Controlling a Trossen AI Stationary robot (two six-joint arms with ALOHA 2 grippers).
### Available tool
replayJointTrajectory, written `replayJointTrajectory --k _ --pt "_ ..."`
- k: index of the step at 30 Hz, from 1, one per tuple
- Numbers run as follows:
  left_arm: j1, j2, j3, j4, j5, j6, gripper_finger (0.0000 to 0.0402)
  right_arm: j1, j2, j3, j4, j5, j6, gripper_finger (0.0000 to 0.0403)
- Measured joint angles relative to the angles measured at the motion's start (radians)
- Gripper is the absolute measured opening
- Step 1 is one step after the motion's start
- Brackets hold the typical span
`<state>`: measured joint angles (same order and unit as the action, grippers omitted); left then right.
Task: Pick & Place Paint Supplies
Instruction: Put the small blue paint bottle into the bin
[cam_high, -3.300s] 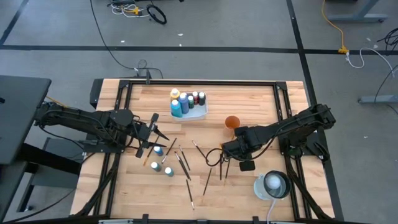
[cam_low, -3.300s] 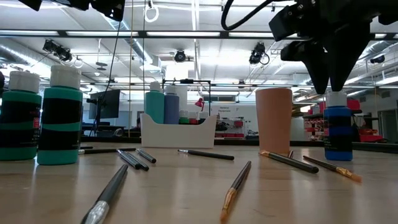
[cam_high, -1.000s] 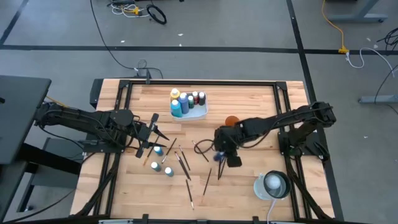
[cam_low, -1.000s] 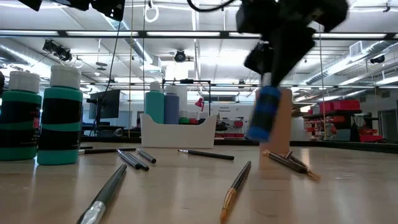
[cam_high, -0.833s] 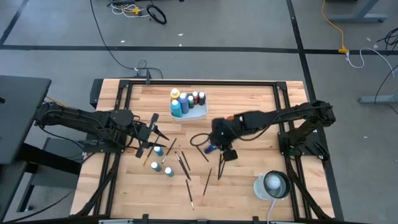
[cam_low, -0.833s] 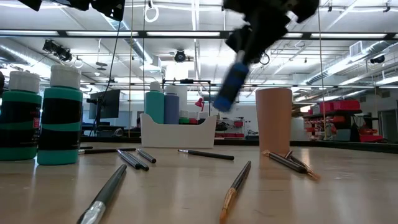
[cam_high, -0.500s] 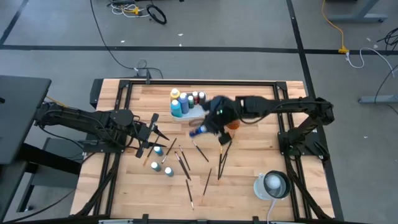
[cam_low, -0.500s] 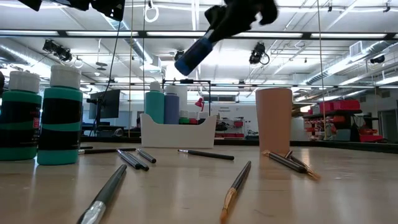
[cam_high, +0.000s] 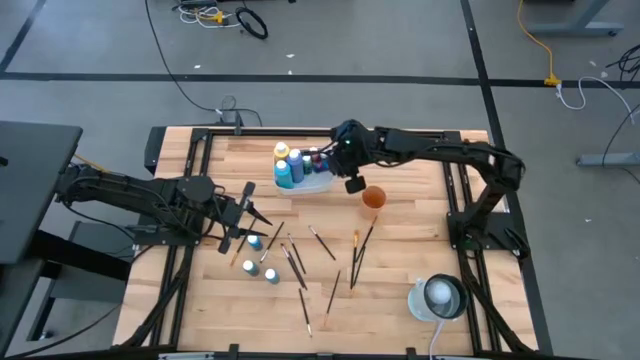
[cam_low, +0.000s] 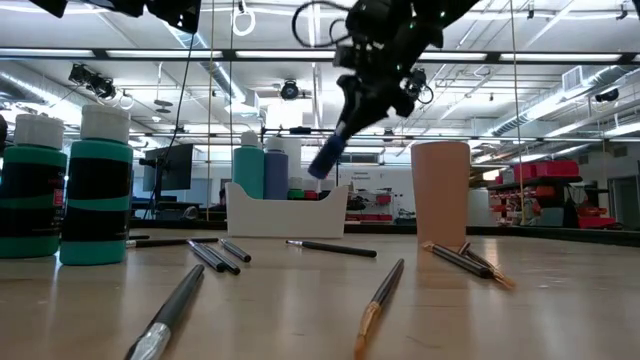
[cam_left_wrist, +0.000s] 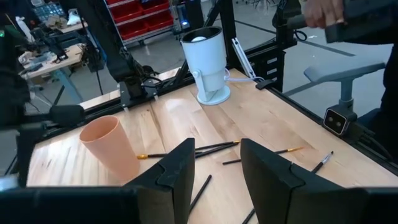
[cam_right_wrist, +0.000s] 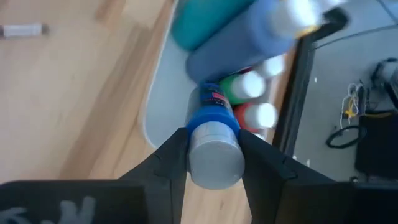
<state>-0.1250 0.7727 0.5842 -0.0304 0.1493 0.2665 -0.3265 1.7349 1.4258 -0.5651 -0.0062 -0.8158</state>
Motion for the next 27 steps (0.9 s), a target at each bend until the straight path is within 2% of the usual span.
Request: replayJointTrajectory --k 5,12,20,27 --pt "0.000 0.000 0.000 0.002 0.000 0.000 0.0139 0.001 0.050 0.000 -0.001 0.077 -0.161 0.0119" --pt "0.000 0.000 0.000 0.003 0.000 0.000 0.0139 -0.001 0.094 0.000 -0.007 0.150 -0.293 0.0119" --pt "0.000 0.000 0.000 0.004 0.000 0.000 0.0139 -0.007 0.125 0.000 0.005 0.151 -0.448 0.0119" --pt "0.000 0.000 0.000 0.004 0.000 0.000 0.0139 -0.007 0.124 0.004 -0.059 0.145 -0.453 0.0120"
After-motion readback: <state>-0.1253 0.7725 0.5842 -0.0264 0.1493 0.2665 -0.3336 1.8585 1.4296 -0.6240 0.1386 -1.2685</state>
